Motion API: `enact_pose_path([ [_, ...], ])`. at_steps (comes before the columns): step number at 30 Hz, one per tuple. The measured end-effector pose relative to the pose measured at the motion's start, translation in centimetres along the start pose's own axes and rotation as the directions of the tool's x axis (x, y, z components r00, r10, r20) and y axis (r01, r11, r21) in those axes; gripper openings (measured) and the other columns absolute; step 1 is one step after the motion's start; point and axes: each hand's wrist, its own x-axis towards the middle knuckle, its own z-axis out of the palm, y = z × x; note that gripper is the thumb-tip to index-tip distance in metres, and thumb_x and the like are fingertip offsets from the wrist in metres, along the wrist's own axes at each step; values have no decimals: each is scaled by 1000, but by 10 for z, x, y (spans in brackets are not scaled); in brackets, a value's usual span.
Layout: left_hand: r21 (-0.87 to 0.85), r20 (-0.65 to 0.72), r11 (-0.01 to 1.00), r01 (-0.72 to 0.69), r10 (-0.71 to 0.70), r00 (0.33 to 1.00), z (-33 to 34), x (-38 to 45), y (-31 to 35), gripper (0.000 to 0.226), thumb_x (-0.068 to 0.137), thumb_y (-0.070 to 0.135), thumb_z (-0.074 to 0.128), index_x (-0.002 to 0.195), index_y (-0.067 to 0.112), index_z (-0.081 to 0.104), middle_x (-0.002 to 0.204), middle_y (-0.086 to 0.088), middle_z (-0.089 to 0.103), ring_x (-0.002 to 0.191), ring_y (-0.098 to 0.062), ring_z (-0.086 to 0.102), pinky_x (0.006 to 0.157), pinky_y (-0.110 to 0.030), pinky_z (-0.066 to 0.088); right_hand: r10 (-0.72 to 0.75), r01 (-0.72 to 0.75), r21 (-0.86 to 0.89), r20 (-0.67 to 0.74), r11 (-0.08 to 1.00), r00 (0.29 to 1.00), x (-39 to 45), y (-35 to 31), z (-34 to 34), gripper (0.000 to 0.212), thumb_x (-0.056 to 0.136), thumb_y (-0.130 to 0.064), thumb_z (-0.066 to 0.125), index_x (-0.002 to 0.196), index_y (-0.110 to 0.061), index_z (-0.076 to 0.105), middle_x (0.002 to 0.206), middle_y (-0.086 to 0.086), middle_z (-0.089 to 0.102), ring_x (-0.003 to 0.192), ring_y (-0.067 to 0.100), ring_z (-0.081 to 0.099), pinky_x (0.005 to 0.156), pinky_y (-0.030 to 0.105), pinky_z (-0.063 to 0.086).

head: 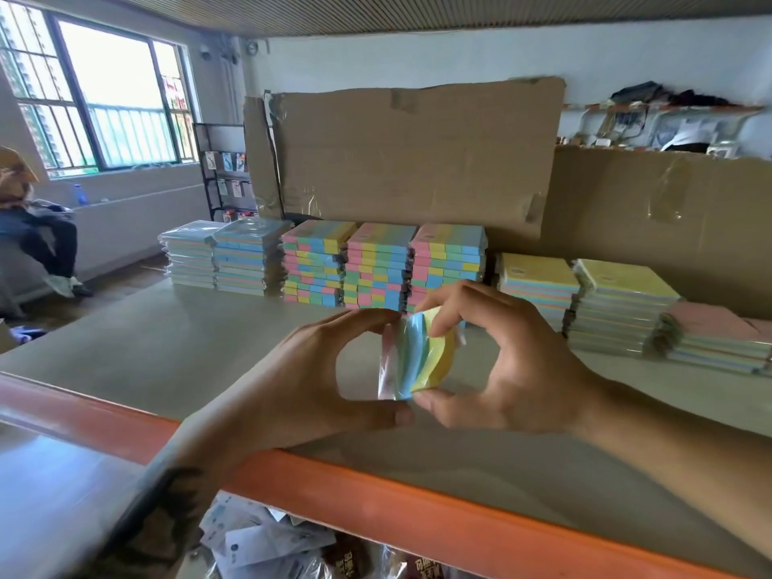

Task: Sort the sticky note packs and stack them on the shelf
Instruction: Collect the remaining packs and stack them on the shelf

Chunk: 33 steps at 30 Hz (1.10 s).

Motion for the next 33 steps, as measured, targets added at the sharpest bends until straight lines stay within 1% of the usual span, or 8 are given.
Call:
enact_pose_path([
  [5, 18, -52, 1000, 0, 1, 999, 1, 0, -5, 86, 57, 73, 80, 133, 48, 51, 131, 38, 53, 121, 13, 50, 99, -14, 40, -10, 10, 24, -6, 1000, 1000, -2, 4, 4, 46, 67, -35, 92, 92, -11, 61, 114, -1, 69, 112, 14, 66, 92, 22, 45],
  [14, 139, -138, 990, -7, 26, 990, -6, 5, -13, 79, 55, 75, 77, 124, 44, 54, 118, 28, 55, 108, -3, 56, 93, -35, 50, 101, -45, -210, 263, 977, 960, -4, 13, -12, 76, 75, -67, 78, 140, -39, 49, 150, -22, 40, 144, 1, 37, 114, 26, 35],
  [18, 155, -200, 988, 16, 16, 980, -27, 18, -22, 79, 54, 76, 77, 122, 43, 55, 120, 28, 56, 106, -2, 56, 91, -34, 49, 143, -130, -143, 86, 981, 986, -5, 17, -15, 41, 85, -65, 67, 113, -37, 61, 117, -22, 62, 117, 3, 58, 96, 28, 46],
  [20, 134, -223, 990, 30, 1, 975, -43, 31, -25, 77, 51, 75, 76, 119, 41, 58, 116, 23, 58, 99, 1, 55, 84, -30, 46, 229, -224, -125, 25, 966, 973, -5, 23, -14, 39, 86, -69, 61, 100, -33, 63, 104, -17, 66, 108, 6, 62, 91, 34, 49],
  [22, 149, -223, 989, 21, 13, 975, -60, 52, -23, 77, 50, 74, 75, 116, 36, 60, 113, 18, 59, 96, -3, 54, 82, -29, 44, 321, -288, -224, 131, 931, 938, -7, 29, -11, 51, 83, -81, 55, 106, -36, 61, 111, -19, 65, 110, 2, 60, 94, 38, 50],
  [25, 167, -186, 985, 44, -13, 982, -77, 92, -24, 77, 54, 62, 88, 118, 29, 63, 115, 13, 61, 104, -9, 57, 88, -32, 46, 363, -217, -389, 357, 896, 861, -13, 28, -3, 69, 79, -90, 47, 131, -44, 52, 137, -25, 52, 127, -1, 46, 109, 33, 41],
  [28, 148, -127, 986, 81, -62, 990, -85, 131, -35, 72, 58, 51, 93, 120, 30, 63, 116, 15, 62, 111, -11, 60, 96, -35, 49, 372, -212, -390, 402, 896, 837, -12, 23, 1, 74, 83, -88, 45, 141, -42, 46, 148, -24, 41, 139, -2, 31, 119, 31, 25],
  [33, 149, -22, 980, 135, -134, 991, -76, 169, -55, 66, 65, 33, 95, 123, 26, 62, 121, 9, 60, 114, -16, 58, 91, -30, 43, 396, -231, -393, 417, 890, 818, -10, 18, -1, 70, 85, -85, 47, 141, -43, 43, 149, -24, 37, 140, 1, 26, 121, 38, 21],
])
